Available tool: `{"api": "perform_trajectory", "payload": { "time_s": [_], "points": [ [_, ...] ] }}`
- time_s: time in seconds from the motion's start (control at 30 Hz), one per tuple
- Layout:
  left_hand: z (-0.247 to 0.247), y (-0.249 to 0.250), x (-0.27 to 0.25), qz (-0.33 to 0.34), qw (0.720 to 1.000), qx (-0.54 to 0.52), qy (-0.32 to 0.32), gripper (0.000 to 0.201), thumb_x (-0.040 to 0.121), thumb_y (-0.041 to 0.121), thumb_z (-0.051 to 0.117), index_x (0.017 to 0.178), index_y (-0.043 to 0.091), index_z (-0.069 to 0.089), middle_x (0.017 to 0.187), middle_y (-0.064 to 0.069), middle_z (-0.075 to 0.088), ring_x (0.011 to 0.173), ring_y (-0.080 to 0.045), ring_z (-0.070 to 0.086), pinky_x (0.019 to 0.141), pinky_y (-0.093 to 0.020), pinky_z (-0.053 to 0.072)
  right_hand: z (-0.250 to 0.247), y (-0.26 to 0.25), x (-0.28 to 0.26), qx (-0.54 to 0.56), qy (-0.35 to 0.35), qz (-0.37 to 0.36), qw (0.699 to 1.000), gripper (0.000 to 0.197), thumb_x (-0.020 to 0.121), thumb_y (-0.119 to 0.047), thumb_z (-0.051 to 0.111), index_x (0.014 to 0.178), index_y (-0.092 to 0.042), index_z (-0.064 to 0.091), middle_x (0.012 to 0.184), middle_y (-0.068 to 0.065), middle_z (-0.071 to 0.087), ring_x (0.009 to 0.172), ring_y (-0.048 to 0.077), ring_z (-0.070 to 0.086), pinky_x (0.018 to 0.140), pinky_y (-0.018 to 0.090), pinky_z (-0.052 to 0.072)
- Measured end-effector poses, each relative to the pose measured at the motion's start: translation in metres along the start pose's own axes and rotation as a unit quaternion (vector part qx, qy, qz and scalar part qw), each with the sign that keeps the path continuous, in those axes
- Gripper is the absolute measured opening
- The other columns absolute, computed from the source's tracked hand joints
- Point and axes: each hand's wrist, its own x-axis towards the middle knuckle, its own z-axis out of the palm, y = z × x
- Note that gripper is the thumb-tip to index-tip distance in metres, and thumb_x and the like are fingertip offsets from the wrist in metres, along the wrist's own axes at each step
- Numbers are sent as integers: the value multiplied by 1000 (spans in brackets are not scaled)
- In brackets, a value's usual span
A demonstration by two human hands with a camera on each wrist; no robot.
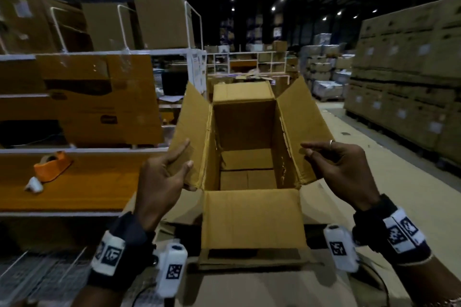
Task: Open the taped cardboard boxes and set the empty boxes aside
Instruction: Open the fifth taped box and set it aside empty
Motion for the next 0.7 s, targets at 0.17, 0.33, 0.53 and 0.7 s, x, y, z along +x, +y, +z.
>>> {"api": "perform_trajectory", "payload": {
  "time_s": [0.17, 0.33, 0.53, 0.7],
  "points": [
    [-1, -15, -10, 26, 998, 37, -43, 47, 90, 11, 75, 132, 28, 66, 113, 12, 65, 78, 3, 68, 66, -28, 64, 6, -18, -23, -71, -35, 53, 995, 19, 93, -9, 69, 109, -14, 78, 92, -3, 77, 79, 5, 74, 70, 34, 64],
    [-4, -13, 9, 56, 992, 75, -86, 34, 89, 11, 74, 121, 23, 74, 110, 8, 72, 77, -1, 68, 71, -15, 58, 6, -31, -16, -143, -62, 99, 983, 20, 94, -5, 67, 107, -17, 78, 87, -5, 75, 72, -2, 71, 61, 13, 56],
    [2, -1, 46, 7, 983, 117, -139, 24, 90, 9, 68, 109, 21, 77, 79, -2, 76, 50, -8, 70, 59, -35, 63, 9, -39, 38, -151, -149, 220, 952, 16, 98, -5, 62, 105, -11, 74, 92, 13, 76, 67, 20, 75, 58, 33, 63],
    [4, 7, 80, -41, 980, 97, -169, 20, 90, 5, 69, 86, 25, 72, 83, -8, 73, 53, -21, 73, 59, -42, 64, 9, -54, 79, -109, -164, 268, 943, 41, 95, 3, 61, 134, -10, 58, 108, 14, 72, 85, 29, 76, 64, 38, 64]
  ]
}}
